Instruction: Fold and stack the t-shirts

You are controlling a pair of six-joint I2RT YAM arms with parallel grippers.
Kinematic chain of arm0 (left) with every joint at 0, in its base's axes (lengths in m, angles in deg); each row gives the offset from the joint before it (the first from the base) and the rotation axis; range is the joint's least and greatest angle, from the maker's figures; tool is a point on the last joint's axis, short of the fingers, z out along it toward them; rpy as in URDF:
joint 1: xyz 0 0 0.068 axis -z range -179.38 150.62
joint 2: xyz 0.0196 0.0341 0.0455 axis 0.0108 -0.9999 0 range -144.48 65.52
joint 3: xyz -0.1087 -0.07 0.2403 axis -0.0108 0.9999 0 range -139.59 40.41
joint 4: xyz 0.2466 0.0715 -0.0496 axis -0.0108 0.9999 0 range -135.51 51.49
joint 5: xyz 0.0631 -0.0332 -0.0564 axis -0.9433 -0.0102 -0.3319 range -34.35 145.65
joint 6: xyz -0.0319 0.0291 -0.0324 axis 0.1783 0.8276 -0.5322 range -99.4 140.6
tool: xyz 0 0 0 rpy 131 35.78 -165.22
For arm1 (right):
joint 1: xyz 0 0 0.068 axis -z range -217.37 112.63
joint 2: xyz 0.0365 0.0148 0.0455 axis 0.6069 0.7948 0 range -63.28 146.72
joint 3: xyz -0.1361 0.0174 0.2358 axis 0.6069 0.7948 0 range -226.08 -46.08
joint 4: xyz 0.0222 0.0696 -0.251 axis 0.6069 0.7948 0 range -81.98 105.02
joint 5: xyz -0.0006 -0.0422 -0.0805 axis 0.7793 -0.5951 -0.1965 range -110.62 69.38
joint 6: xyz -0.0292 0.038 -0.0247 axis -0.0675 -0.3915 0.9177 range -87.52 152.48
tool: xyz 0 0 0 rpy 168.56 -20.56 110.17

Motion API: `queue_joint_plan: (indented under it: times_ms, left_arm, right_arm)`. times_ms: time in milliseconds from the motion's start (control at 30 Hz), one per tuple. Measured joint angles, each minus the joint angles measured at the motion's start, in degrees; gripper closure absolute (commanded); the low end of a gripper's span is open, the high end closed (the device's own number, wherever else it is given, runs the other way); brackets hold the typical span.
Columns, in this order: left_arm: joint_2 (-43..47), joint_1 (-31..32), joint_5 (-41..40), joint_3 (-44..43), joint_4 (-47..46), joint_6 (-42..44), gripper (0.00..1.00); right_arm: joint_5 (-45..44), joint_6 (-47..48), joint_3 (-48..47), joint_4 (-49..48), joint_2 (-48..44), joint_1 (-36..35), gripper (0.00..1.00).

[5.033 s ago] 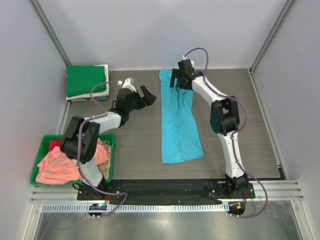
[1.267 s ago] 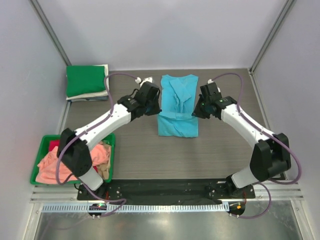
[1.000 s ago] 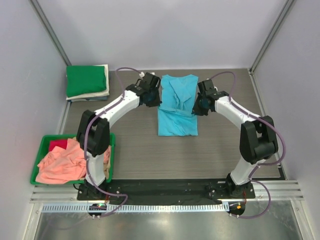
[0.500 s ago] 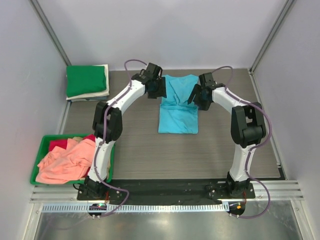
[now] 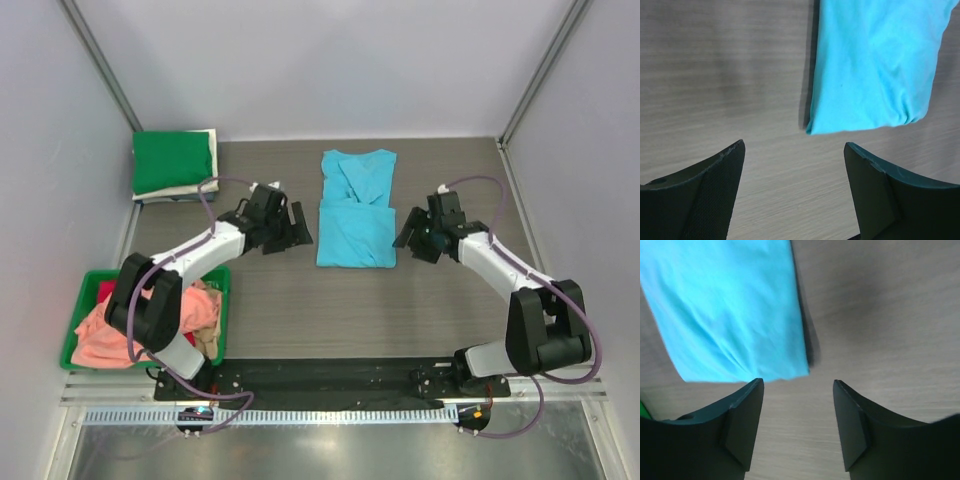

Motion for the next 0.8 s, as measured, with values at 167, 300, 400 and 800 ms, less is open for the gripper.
queue_joint_plan:
  times_ms: [167, 300, 400, 800]
  left_arm:
    - [1.62, 1.77, 1.38, 11.61, -10.45, -4.70, 0.25]
    - [-0.74, 3.37, 2.93, 15.93, -17.22, -7.72, 0.27]
    - [-1.95, 3.67, 3.93, 16.28, -22.40, -9.35, 0.28]
    - [-6.64, 4.33, 5.31, 16.39, -32.76, -12.61, 0.41]
  right_arm:
    - [5.03, -1.38, 10.23, -3.13, -1.05, -0.09, 0.46]
    - [8.07, -2.29, 12.90, -6.27, 1.09, -0.11, 0.46]
    - [9.38, -2.86, 12.90, -10.34, 2.62, -0.11, 0.46]
    - [11.69, -3.61, 11.80, -18.49, 7.48, -0.11, 0.62]
